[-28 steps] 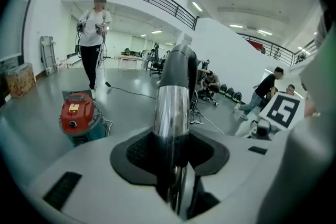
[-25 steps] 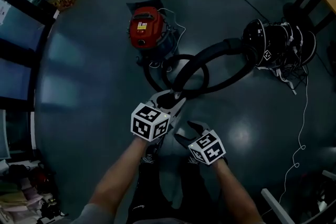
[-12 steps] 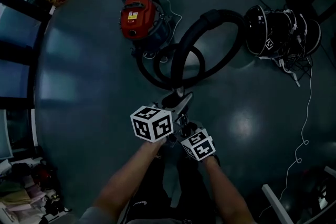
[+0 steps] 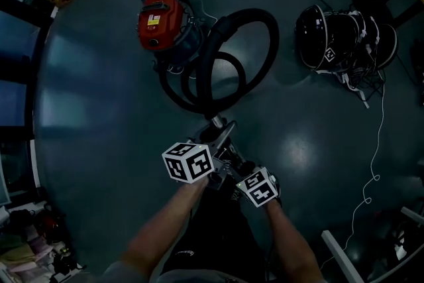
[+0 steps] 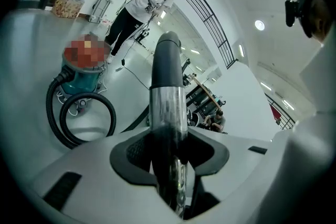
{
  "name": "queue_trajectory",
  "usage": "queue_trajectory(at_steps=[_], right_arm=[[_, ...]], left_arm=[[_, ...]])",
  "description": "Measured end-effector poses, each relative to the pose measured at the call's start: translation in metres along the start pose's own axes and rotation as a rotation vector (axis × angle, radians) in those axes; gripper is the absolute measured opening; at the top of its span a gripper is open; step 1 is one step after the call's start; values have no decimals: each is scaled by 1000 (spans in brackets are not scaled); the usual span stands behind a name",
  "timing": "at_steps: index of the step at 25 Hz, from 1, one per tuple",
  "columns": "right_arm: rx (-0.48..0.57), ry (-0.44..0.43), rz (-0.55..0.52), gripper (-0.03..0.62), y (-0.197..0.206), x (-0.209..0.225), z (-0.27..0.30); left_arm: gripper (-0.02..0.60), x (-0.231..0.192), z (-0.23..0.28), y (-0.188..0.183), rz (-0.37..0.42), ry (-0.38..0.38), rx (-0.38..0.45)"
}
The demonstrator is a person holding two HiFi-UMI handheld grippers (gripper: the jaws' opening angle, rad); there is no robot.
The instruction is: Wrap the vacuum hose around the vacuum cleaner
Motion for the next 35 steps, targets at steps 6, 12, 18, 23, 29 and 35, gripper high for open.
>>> queue_trajectory(at_steps=[6, 12, 18, 23, 29, 35], right_arm=[[-69, 9, -45, 117, -6, 32, -3], [-135, 11, -125, 115, -26, 66, 9], [-236, -17, -217, 112, -45, 92, 19], [-307, -40, -257, 112, -43, 114, 33], [-377, -43, -353, 112, -23, 151, 53], [-405, -46, -442, 112, 2, 195, 71]], left_arm=[[167, -12, 26, -14, 22, -51, -49], [241, -49, 44, -32, 59, -162, -118], [324, -96, 58, -43, -20, -225, -228], [366, -120, 75, -41, -47, -214, -310], [370, -144, 84, -23, -43, -193, -425], [370, -157, 71, 7, 44, -246, -430]])
Point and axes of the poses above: the fingertips, and each gripper's own axes: z forward along the fingers, x to its right, y out of its underside, the point moved 9 cm from there along -z, backward along the fingers, and after that the axes turned 8 degrees about -z, right-handed, at the moved point
